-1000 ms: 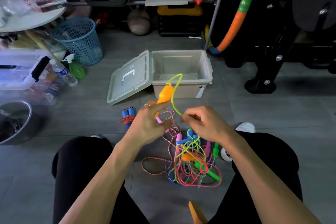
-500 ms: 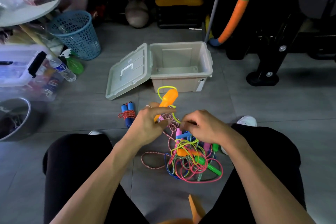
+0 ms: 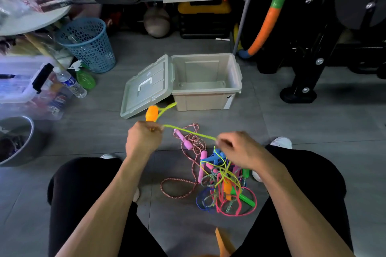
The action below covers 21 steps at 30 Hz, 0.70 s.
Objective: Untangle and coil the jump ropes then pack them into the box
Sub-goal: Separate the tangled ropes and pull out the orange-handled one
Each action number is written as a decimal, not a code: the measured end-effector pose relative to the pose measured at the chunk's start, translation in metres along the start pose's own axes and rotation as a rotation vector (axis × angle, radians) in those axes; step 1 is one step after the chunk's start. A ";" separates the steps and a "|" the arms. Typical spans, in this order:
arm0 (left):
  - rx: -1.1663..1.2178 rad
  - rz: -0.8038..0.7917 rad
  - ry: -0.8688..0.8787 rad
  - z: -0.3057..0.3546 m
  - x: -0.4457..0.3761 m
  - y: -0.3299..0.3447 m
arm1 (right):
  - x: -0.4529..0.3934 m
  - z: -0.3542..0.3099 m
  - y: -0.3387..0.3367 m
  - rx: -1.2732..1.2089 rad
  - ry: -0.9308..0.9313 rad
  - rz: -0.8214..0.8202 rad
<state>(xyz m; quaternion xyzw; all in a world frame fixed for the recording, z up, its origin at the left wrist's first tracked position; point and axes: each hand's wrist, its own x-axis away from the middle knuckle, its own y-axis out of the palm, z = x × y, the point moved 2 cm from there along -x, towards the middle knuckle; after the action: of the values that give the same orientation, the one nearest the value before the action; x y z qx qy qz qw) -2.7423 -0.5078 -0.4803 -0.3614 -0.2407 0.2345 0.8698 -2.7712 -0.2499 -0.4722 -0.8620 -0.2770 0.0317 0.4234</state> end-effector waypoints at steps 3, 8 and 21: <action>-0.148 -0.299 0.013 -0.003 0.007 0.015 | 0.009 -0.021 -0.019 -0.259 -0.220 0.438; -0.282 -0.495 0.250 0.002 0.019 0.024 | -0.001 -0.011 -0.005 -0.133 -0.193 0.295; 0.009 -0.002 0.622 0.022 0.032 0.016 | -0.003 -0.008 0.013 -0.037 -0.036 0.052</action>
<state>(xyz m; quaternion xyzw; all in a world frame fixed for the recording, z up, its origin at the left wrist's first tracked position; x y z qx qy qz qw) -2.7344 -0.4680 -0.4709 -0.4115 0.0375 0.1130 0.9036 -2.7659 -0.2635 -0.4772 -0.8760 -0.2625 0.0532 0.4011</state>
